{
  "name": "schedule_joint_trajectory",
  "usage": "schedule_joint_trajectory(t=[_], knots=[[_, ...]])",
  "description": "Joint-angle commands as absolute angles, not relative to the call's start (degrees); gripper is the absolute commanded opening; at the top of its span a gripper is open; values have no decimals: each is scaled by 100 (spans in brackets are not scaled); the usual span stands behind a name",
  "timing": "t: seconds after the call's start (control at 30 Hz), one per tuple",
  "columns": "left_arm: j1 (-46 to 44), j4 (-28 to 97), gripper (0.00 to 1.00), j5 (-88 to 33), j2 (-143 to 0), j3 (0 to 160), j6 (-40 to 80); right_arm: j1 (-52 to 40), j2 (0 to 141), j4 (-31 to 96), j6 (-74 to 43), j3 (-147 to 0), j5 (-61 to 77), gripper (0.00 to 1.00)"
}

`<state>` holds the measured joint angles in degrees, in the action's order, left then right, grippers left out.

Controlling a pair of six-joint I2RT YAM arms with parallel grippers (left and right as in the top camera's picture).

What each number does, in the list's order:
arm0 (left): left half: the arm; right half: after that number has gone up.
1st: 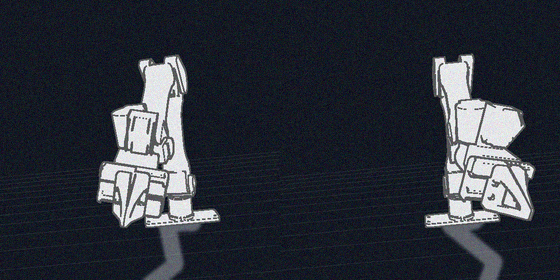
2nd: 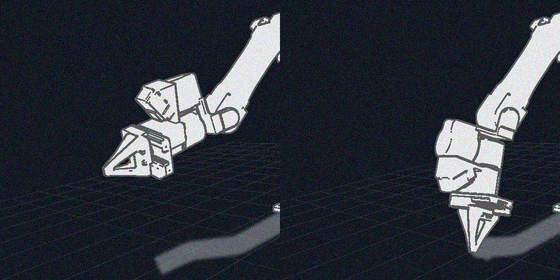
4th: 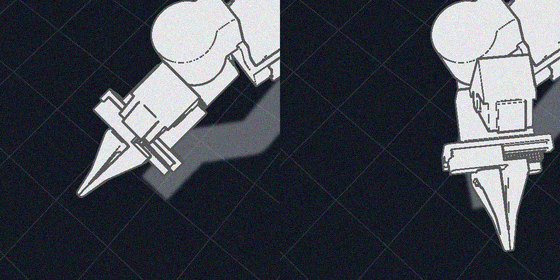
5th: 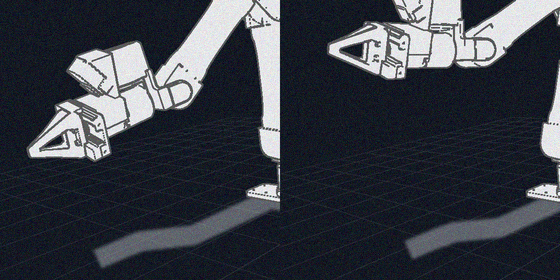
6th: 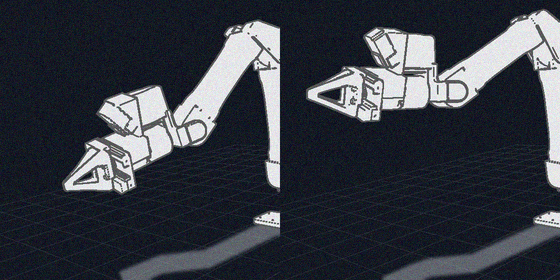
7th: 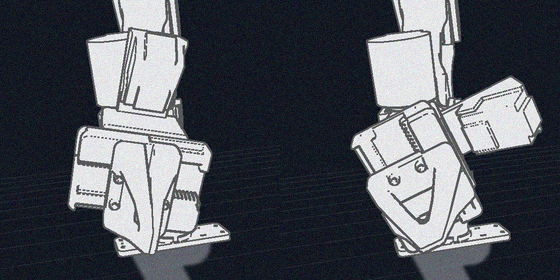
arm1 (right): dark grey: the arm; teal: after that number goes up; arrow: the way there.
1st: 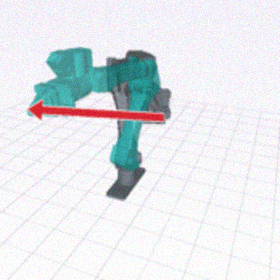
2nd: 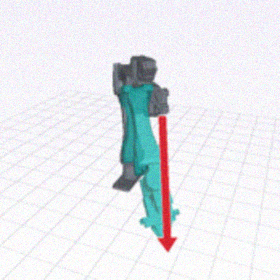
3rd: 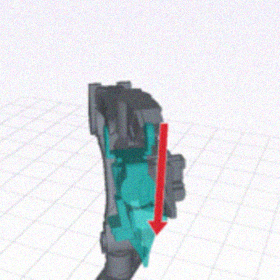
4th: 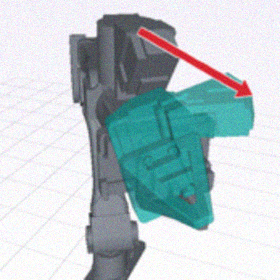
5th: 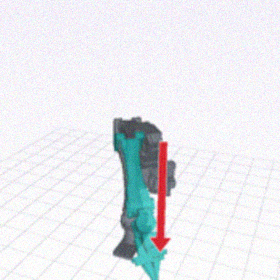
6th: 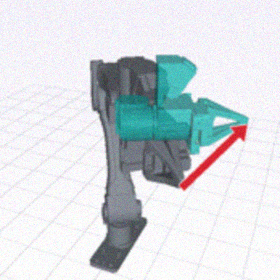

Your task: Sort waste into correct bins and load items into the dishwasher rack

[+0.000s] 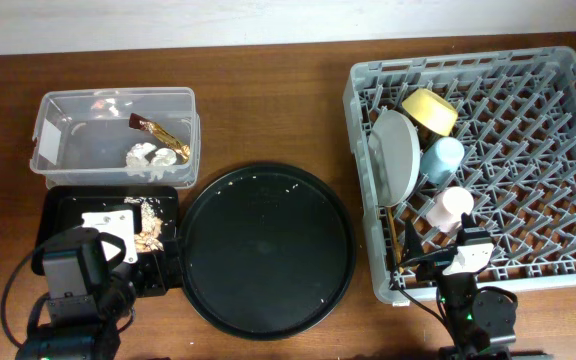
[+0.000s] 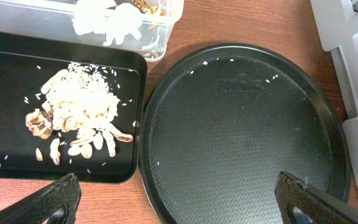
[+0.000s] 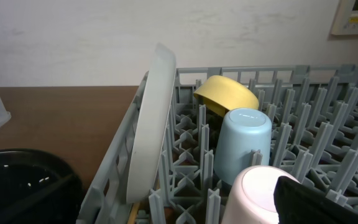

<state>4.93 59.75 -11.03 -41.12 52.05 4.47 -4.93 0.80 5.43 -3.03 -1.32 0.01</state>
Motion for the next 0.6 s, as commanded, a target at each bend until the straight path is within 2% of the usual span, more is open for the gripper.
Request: schedule_joint_trajectory(t=[0.0,0.33,0.47,0.57], knots=[[464,5964,99,-1179,-4091,5183,360,-523,19,510,-342,-58,-69,99],[464,5944,99,-1007,-3804,5127,357,-523,19,510,-342,-58,-69,99],[38,4827,99,-578,-2840,4032,355,-523,19,510,-342,-58,-69,99],[-178,3481,99,-447,-1686,2602,355,-523,19,510,-342,-58,-69,99]])
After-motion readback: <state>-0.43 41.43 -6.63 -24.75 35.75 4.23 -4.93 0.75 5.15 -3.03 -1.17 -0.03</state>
